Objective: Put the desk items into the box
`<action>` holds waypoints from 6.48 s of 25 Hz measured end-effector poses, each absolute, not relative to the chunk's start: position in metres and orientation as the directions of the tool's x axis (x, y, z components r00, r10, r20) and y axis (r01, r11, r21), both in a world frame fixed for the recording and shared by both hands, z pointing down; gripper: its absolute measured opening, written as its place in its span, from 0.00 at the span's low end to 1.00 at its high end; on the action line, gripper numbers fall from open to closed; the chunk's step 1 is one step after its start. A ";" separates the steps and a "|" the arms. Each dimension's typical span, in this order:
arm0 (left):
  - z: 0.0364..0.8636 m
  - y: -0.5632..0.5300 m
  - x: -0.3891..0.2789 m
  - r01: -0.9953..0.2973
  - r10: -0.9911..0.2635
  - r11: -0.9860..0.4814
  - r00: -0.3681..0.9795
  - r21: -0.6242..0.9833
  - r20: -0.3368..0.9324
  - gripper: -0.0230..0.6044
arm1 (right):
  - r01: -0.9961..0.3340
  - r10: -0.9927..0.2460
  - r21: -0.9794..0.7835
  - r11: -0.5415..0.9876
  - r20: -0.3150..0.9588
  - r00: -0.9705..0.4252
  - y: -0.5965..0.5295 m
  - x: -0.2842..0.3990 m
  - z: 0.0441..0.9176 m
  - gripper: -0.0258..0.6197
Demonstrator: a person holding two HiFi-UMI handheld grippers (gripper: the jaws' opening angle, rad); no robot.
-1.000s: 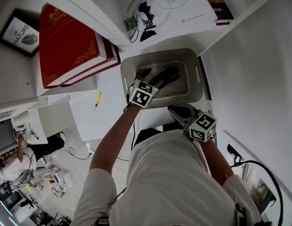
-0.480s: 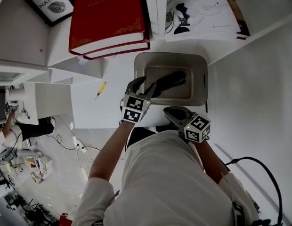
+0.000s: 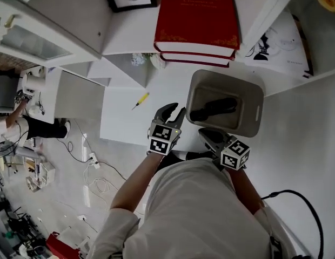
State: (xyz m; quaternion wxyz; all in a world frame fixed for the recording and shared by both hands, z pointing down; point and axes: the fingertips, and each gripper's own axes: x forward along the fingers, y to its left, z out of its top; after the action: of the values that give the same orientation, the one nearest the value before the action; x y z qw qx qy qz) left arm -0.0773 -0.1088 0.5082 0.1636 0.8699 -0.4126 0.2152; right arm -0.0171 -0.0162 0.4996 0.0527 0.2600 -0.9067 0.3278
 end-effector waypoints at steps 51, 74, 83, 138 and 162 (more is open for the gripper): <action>0.465 -0.040 -0.220 -0.853 -0.781 -0.423 0.514 0.306 0.354 0.04 | -0.530 -0.469 -0.511 0.677 0.255 -0.846 -0.021 -0.087 0.474 0.04; 0.483 -0.020 -0.255 -0.914 -0.853 -0.299 0.384 0.274 0.354 0.04 | -0.405 -0.303 -0.511 0.759 0.274 -0.913 -0.015 -0.089 0.486 0.04; 0.524 -0.047 -0.310 -0.906 -0.793 -0.382 0.422 0.182 0.440 0.09 | -0.492 -0.391 -0.523 0.696 0.298 -0.871 -0.017 -0.127 0.495 0.04; 0.828 -0.169 -0.348 -0.690 -0.248 -0.715 0.403 0.114 0.881 0.28 | -0.740 -0.616 -0.583 0.336 0.458 -0.641 -0.036 -0.181 0.558 0.04; 0.786 -0.165 -0.343 -0.771 -0.311 -0.621 0.411 0.144 0.857 0.15 | -0.753 -0.649 -0.570 0.329 0.443 -0.619 -0.020 -0.161 0.551 0.04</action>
State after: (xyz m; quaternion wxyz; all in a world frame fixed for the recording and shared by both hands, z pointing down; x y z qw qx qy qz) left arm -0.3434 -0.1648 0.7860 0.2717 0.7947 -0.3403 0.4229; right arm -0.1613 -0.0199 0.5512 0.0673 0.4315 -0.8123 0.3865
